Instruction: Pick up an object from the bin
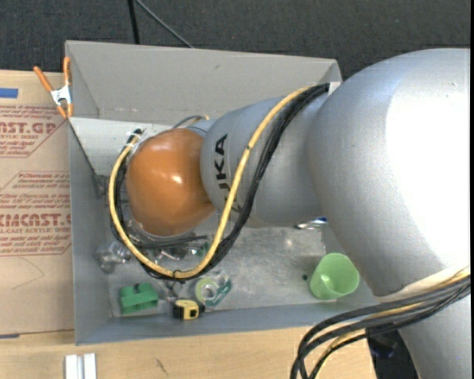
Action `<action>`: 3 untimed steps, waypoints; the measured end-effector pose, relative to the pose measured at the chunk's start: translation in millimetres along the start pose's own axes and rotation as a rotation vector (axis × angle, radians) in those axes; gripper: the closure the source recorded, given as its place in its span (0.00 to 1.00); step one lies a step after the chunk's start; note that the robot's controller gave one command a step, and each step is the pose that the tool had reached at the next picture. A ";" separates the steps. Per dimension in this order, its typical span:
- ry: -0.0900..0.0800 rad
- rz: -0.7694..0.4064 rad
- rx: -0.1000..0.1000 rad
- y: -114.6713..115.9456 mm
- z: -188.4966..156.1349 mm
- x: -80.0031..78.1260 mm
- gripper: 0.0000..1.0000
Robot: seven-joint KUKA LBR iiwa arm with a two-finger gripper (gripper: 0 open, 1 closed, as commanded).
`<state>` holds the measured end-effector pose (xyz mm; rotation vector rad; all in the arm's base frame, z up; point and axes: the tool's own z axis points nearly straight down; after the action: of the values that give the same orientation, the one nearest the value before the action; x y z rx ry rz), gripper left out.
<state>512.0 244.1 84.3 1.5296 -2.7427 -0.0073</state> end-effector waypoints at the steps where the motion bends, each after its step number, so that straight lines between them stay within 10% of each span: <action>1: 0.000 -0.381 0.003 24.6 -14.8 9.8 0.00; 2: 0.000 -0.379 0.002 24.4 -14.4 10.1 1.00; 3: 0.000 -0.379 0.002 24.2 -14.3 10.3 0.00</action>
Offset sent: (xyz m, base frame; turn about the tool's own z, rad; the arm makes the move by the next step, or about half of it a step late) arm -0.0251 0.0029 0.0151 -0.3803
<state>486.0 248.1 98.7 2.0195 -2.4069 -0.0051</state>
